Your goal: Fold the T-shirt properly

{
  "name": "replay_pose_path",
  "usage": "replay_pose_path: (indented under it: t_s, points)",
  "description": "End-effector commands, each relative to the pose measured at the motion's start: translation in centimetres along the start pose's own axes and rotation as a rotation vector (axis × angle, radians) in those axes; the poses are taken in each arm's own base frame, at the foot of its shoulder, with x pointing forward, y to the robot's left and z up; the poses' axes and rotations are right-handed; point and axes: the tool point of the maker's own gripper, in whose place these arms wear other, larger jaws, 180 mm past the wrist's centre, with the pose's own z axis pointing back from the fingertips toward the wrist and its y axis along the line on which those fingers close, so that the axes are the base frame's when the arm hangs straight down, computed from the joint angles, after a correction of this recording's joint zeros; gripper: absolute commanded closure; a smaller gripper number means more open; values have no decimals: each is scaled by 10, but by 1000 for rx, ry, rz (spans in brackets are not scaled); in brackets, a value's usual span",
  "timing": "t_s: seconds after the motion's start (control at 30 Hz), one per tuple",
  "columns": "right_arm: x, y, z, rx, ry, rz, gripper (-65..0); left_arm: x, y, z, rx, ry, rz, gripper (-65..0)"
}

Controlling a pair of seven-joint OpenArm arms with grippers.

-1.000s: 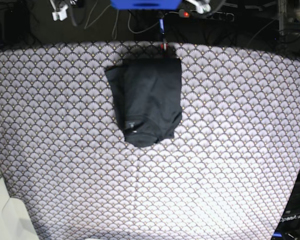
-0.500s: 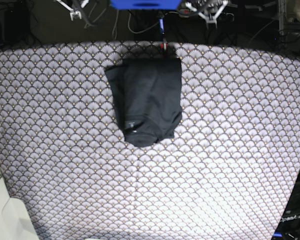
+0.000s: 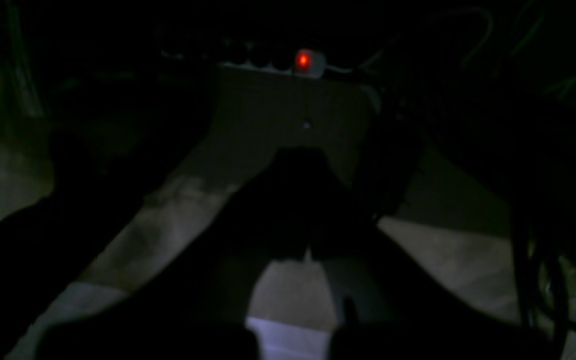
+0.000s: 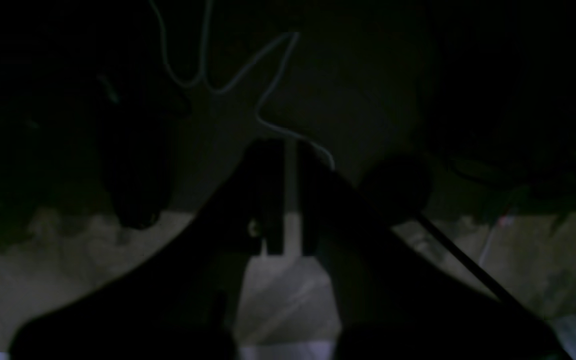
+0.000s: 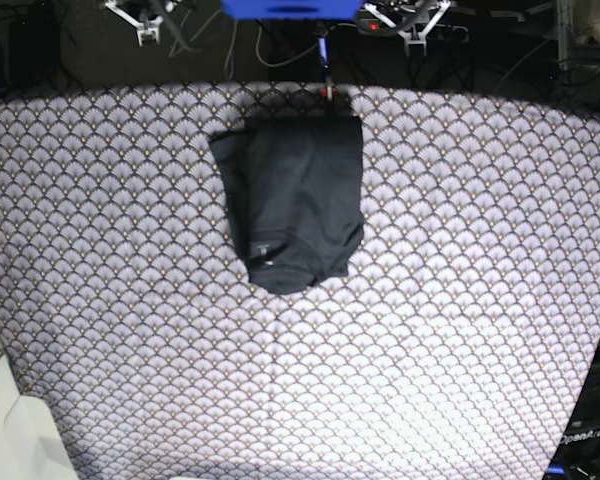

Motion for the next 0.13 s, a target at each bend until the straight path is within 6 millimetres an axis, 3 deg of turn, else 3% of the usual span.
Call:
replay_pose_path:
  t_s: [0.0,0.1]
  points:
    - [-4,-2,1,-8,1,1,-32,-6,4,1,8,8,-4,0]
    - [-5,-2,2,-8,2,2,-32,-7,4,1,8,9,-5,0]
